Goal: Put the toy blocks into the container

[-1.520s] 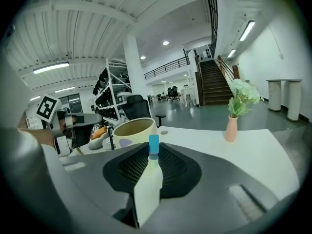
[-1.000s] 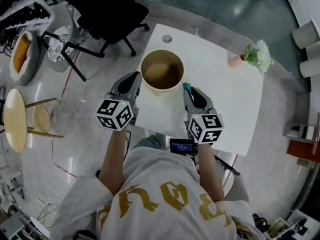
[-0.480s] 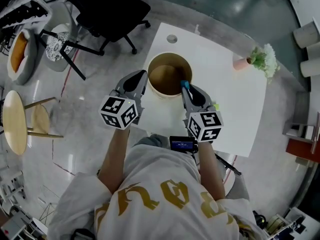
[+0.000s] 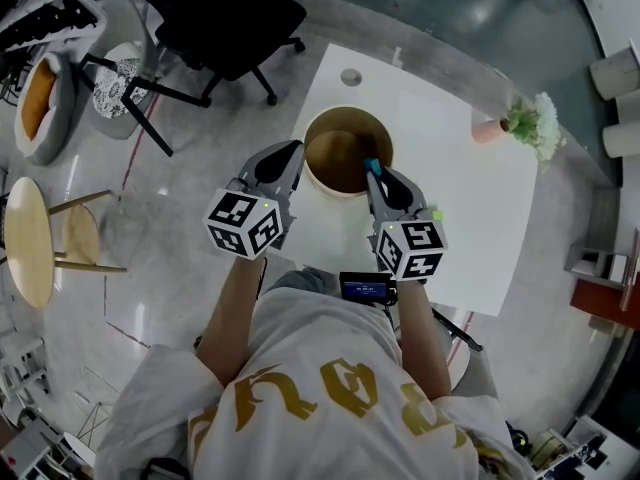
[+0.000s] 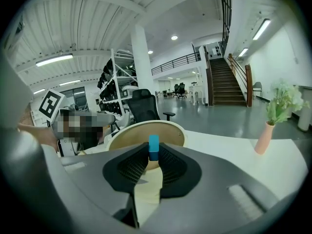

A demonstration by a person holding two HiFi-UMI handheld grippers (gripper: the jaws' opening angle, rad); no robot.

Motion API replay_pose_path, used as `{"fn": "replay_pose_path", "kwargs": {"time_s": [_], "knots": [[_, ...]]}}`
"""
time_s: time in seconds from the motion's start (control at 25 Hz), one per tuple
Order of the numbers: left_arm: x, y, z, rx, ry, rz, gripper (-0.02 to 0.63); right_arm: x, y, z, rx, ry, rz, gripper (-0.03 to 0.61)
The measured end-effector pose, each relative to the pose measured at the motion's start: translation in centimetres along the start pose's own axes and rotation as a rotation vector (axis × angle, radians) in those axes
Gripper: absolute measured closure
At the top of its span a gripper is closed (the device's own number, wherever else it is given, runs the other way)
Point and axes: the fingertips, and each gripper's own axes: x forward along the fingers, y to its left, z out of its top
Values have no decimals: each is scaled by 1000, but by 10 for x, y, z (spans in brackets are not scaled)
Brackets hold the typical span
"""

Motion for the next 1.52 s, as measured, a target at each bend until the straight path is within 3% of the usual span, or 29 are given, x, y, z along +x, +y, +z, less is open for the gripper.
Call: {"fn": "replay_pose_path", "kwargs": {"time_s": [0.6, 1.24, 1.52], "knots": [[-8, -10, 1, 29, 2, -25, 614, -8, 8, 0, -21, -14, -32, 474], [1, -83, -14, 38, 15, -138, 614, -67, -23, -19, 0, -26, -125, 477], [16, -116, -33, 127, 70, -124, 614, -90, -50, -27, 9, -26, -121, 477]]}}
